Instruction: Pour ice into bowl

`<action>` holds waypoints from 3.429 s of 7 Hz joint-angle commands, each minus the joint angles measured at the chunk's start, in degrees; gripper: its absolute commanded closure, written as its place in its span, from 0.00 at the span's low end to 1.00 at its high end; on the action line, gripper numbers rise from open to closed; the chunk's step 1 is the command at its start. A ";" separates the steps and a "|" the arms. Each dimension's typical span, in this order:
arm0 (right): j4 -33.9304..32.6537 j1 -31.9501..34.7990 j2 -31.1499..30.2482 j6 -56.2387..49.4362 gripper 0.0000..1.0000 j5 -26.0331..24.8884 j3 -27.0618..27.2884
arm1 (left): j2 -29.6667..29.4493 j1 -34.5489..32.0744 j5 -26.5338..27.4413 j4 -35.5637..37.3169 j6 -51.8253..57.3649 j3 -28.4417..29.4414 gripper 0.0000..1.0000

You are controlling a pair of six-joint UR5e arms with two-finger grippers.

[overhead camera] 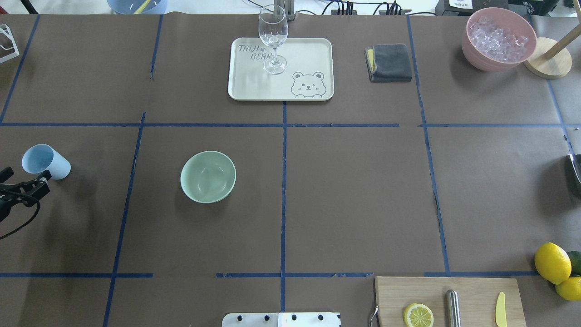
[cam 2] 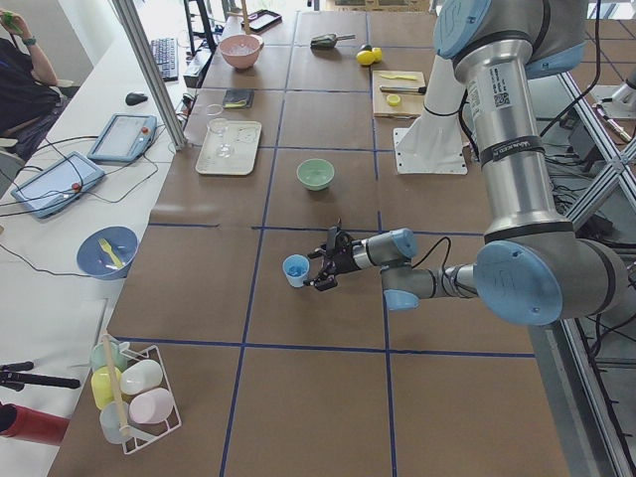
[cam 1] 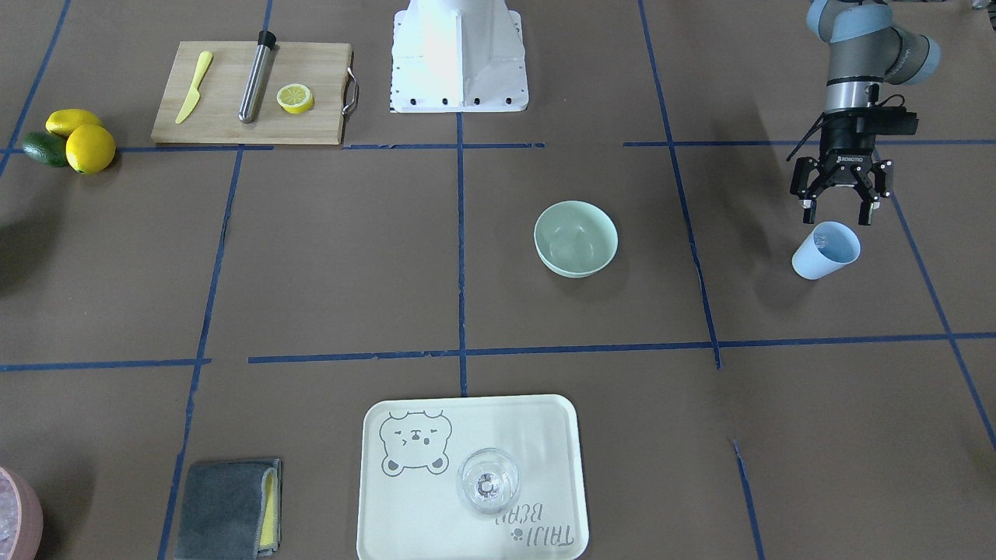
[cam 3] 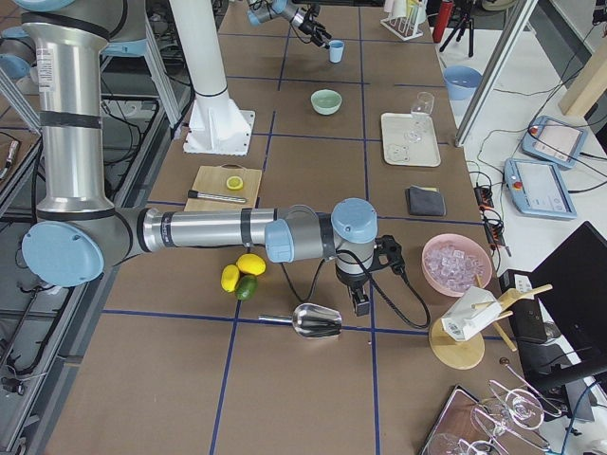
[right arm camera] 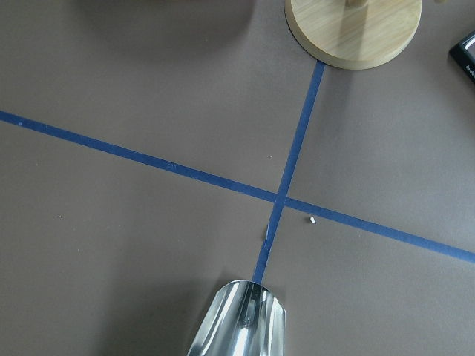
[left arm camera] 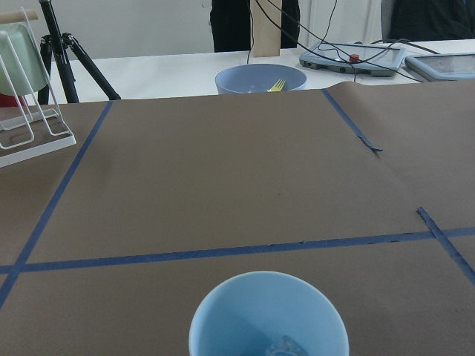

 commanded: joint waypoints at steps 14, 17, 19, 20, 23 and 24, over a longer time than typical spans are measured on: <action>4.92 0.00 -2.12 0.61 0.00 -0.18 -0.68 | -8.19 -0.34 8.81 -0.37 -8.41 9.80 0.10; 4.92 0.00 -2.03 0.61 0.00 -0.27 -0.77 | -9.07 -0.25 8.98 0.24 -8.33 10.41 0.10; 4.92 0.00 -2.03 0.61 0.00 -0.27 -0.77 | -9.86 -0.07 8.98 0.33 -8.15 11.55 0.10; 4.92 0.09 -2.03 0.53 0.00 -0.27 -0.77 | -10.21 -0.07 8.98 0.24 -8.15 11.47 0.22; 4.92 0.09 -1.94 0.61 0.00 -0.27 -0.77 | -9.87 -0.42 8.20 -0.55 -2.75 8.15 1.00; 4.92 0.09 -1.94 0.61 0.00 -0.27 -0.77 | -9.95 -0.42 8.28 -0.63 6.26 5.34 1.00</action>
